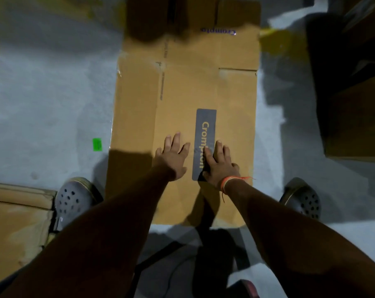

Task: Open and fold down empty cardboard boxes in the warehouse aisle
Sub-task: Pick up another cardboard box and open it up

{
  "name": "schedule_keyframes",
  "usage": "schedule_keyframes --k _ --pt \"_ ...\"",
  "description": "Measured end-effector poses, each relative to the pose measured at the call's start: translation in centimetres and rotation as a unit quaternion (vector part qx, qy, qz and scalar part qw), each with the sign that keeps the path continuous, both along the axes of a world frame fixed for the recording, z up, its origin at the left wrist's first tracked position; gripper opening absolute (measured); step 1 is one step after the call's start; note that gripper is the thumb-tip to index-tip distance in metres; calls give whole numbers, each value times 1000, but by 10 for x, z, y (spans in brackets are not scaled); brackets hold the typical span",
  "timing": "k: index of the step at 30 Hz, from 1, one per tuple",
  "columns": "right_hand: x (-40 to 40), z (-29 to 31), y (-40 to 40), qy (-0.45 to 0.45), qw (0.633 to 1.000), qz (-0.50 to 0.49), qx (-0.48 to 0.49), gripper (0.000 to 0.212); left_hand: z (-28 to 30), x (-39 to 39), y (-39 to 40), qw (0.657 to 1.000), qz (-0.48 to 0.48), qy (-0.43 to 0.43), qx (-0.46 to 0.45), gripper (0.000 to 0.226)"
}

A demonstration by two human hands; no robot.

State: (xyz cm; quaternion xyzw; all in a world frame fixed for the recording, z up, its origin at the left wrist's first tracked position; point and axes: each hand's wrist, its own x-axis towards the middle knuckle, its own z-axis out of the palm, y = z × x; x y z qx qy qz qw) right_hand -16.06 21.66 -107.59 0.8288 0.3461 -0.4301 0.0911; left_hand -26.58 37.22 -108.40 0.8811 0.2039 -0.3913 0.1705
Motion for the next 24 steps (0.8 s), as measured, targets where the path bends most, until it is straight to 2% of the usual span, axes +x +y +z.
schedule_keyframes --k 3,6,9,11,14,18,21,24 --pt "7 -1 2 -13 999 -22 29 83 -3 2 5 1000 -2 -6 27 80" --pt "18 0 6 -85 981 -140 108 80 8 -1 20 982 133 -110 81 51" --pt "35 1 5 -150 952 -243 114 78 15 -18 42 910 218 -250 248 27" --pt "48 2 2 -159 927 -320 110 71 19 -26 57 859 328 -254 300 38" --pt "64 3 -9 -152 884 -433 86 66 23 -35 70 795 497 -199 284 71" --pt "77 1 -24 -129 874 -458 95 62 14 -46 78 794 538 -209 191 87" --pt "82 1 -30 -98 854 -500 108 62 18 -50 82 789 551 -228 148 88" --pt "88 7 -33 -46 835 -535 119 70 30 -56 92 768 590 -220 118 85"
